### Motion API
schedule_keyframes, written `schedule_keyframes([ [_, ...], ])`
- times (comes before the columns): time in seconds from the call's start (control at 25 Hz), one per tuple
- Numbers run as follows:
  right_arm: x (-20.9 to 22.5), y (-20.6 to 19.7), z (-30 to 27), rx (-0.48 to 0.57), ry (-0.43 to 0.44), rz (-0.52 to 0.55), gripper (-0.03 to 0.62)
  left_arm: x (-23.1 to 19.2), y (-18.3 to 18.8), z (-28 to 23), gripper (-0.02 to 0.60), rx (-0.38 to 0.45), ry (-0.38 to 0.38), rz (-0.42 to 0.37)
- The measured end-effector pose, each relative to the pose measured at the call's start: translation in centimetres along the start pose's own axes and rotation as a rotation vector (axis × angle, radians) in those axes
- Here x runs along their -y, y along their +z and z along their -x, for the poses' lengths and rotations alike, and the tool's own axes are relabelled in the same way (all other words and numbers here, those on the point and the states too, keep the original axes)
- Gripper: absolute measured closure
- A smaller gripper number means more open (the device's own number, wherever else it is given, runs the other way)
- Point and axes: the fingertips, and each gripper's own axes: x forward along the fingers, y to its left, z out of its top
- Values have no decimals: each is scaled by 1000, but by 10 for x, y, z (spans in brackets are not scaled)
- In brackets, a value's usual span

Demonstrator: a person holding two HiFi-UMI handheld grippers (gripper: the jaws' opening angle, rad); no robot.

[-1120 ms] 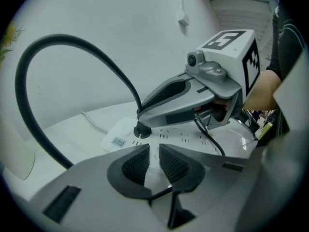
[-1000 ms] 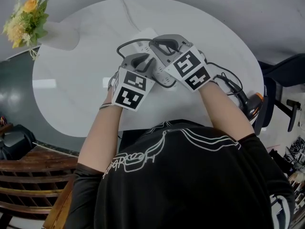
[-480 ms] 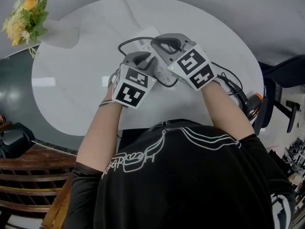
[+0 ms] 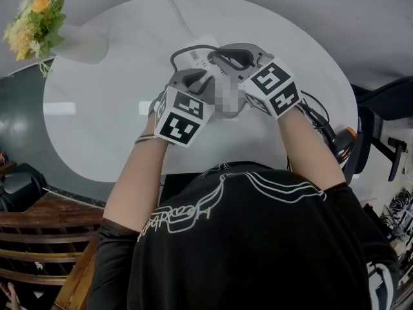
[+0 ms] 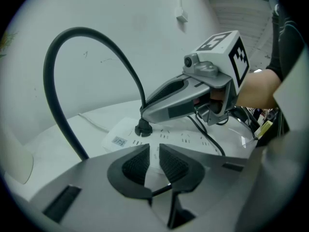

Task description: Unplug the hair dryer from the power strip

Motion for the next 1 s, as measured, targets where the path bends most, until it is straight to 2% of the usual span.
schedule_keyframes([
  [0.24, -9, 4, -4, -40, -10, 68, 566, 0, 0, -1, 522, -7, -8, -3],
  [0.64, 3, -3, 4, -15, -9, 12, 566, 2, 2, -3, 522, -7, -7, -2],
  [1.0, -6, 0, 1, -70, -34, 88, 566, 3, 2, -4, 521, -14, -8, -14],
])
